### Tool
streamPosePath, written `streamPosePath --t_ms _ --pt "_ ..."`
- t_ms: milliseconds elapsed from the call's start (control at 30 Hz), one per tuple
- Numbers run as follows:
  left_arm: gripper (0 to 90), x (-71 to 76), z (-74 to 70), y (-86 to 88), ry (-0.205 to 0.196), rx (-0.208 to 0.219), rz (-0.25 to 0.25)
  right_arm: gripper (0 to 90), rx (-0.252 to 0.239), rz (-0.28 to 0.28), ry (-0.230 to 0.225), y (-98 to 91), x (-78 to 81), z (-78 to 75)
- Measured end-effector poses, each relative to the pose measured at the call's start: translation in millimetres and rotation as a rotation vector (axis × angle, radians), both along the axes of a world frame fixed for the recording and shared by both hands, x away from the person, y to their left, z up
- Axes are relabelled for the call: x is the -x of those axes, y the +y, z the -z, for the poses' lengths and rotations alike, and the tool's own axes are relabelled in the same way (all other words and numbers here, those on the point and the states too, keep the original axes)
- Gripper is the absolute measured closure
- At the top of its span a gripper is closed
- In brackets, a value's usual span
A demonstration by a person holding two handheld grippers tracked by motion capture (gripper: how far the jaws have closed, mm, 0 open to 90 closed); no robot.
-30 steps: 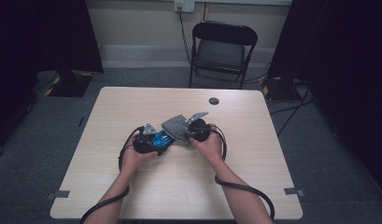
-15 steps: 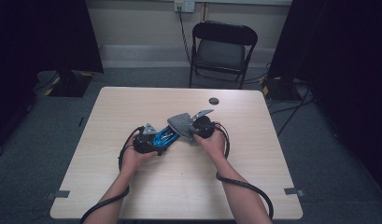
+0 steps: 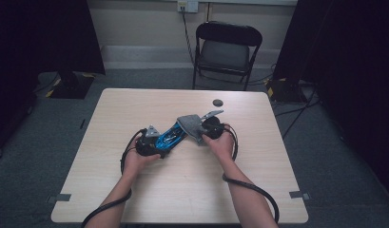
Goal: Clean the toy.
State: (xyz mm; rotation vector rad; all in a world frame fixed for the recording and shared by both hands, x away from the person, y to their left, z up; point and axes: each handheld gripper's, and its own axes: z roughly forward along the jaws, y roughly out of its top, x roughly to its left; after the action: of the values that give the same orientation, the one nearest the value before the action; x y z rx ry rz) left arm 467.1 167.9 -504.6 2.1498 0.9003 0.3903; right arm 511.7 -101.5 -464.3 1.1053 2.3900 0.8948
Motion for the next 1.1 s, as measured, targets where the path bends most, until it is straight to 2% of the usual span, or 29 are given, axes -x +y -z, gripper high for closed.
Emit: streamPosePath --t_ms 367,467,567,633,767,833,933,1100 --pt "25.5 0.0 0.0 -0.1 -0.001 0.0 0.0 70.4 0.018 0.051 -0.006 -25.0 -3.6 1.4" --pt "25.4 0.0 0.0 0.0 0.0 0.0 0.0 70.4 0.0 0.068 -0.011 -34.4 -2.6 0.4" --pt "25.4 0.0 0.0 0.0 0.0 0.0 0.0 70.3 -0.041 0.092 -0.016 -44.6 -1.0 -3.0" --pt "25.4 0.0 0.0 0.0 0.0 0.0 0.0 70.2 -0.053 0.089 -0.025 -47.7 0.3 -6.7" --pt "25.4 0.0 -0.1 0.0 0.0 -0.001 0.001 70.0 -0.089 0.071 -0.045 -48.7 3.9 -15.5" --pt "25.4 0.0 -0.1 0.0 0.001 -0.001 0.0 70.0 -0.09 0.051 -0.056 -45.6 7.2 -20.3" --pt "25.4 0.0 -0.1 0.1 0.001 -0.001 0.001 69.8 -0.083 0.003 -0.078 -36.6 13.7 -26.4" --pt "25.4 0.1 0.0 0.0 -0.001 -0.001 0.0 69.6 -0.099 -0.065 -0.088 -20.3 25.1 -32.7"
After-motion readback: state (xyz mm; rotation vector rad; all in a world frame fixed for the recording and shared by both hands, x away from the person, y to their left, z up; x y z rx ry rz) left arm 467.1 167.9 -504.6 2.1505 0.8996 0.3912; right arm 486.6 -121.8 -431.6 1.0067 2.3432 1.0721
